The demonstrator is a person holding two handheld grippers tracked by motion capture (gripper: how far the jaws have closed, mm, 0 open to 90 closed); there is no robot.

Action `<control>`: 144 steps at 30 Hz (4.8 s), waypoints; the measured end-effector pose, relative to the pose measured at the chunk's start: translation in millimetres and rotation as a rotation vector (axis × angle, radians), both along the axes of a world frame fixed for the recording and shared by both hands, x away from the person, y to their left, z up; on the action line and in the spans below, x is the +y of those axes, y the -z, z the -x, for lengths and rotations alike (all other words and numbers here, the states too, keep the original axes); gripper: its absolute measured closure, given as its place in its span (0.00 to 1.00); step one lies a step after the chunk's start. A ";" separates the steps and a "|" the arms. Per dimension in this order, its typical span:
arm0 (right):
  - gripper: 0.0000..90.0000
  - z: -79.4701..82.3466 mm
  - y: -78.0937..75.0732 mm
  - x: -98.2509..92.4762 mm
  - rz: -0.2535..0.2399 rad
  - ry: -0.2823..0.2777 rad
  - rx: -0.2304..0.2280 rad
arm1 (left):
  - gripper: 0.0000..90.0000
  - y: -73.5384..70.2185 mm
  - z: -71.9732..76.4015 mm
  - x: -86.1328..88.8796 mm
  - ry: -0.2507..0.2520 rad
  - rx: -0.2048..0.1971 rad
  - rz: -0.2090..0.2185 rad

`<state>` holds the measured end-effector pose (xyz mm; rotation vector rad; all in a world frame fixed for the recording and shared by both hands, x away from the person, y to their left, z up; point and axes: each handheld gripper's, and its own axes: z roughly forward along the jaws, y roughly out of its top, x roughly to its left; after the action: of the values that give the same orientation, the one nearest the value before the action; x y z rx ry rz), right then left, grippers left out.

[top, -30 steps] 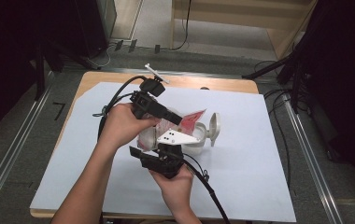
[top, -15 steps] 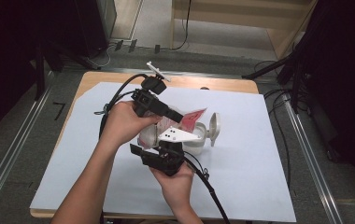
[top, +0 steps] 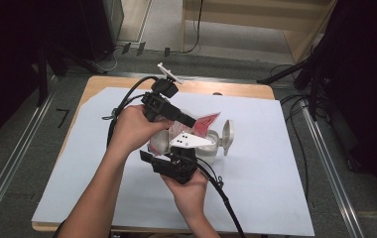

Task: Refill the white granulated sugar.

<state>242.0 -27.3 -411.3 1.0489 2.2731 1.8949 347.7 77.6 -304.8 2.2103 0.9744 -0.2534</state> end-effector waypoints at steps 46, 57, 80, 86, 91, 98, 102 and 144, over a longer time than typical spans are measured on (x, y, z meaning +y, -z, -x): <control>0.71 7.0 -1.7 -1.6 -0.006 -0.005 -0.002 | 0.75 -3.8 13.5 -13.6 0.014 -0.060 -0.034; 0.71 9.3 -2.1 -3.6 -0.001 0.009 -0.014 | 0.75 -4.5 15.2 -16.9 0.030 -0.070 -0.034; 0.71 0.3 -0.3 -3.5 0.040 0.060 -0.055 | 0.75 -2.4 9.2 -11.7 0.007 -0.133 0.007; 0.71 0.0 -1.4 0.5 0.039 0.052 -0.042 | 0.75 -2.4 7.0 -6.4 -0.004 -0.106 0.009; 0.71 -0.4 -3.1 6.0 0.047 0.034 -0.049 | 0.75 -3.1 6.2 -2.0 -0.011 -0.096 0.004; 0.71 -2.4 -3.0 8.2 0.083 0.048 -0.064 | 0.75 -1.1 2.2 -3.7 -0.009 -0.099 -0.003; 0.72 -3.4 -3.0 7.4 0.074 0.065 -0.061 | 0.75 -1.5 -0.9 -6.2 -0.007 -0.084 0.000; 0.72 -2.7 -6.1 -0.4 0.055 0.081 -0.061 | 0.76 -8.6 0.4 -20.1 0.034 -0.096 -0.047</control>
<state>244.7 -27.7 -405.2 1.0454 2.2010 1.7983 347.3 57.5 -296.2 2.2612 0.9000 -0.1393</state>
